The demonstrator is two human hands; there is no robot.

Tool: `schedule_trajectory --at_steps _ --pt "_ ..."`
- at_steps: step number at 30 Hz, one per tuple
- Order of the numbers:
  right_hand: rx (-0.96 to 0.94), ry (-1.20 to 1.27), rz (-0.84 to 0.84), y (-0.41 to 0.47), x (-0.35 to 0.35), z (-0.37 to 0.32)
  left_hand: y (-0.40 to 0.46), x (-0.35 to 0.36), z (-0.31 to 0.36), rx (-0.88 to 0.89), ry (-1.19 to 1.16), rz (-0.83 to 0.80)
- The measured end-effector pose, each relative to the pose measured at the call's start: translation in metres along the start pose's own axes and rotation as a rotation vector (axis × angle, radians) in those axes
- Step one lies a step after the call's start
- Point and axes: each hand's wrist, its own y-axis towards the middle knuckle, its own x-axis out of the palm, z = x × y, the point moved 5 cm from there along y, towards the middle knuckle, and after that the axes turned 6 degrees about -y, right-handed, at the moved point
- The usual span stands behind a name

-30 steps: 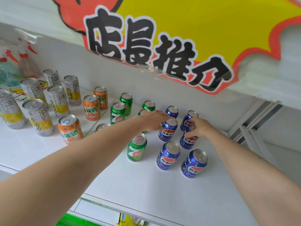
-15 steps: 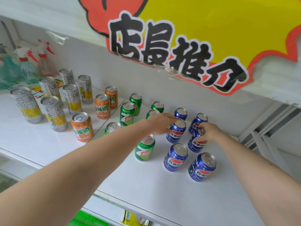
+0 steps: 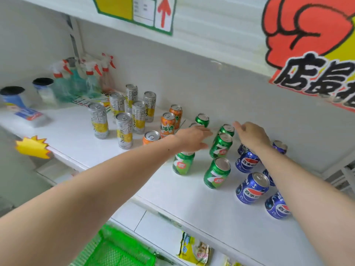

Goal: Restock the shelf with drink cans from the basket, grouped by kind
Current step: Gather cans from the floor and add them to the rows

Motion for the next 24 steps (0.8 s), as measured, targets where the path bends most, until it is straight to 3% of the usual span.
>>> schedule_trajectory --at_steps 11,24 --pt "-0.111 0.055 0.011 -0.056 0.021 -0.186 -0.116 -0.047 -0.102 -0.009 0.011 0.009" --pt "-0.234 0.11 -0.053 -0.068 0.01 -0.266 -0.175 -0.098 -0.19 -0.211 0.066 0.079"
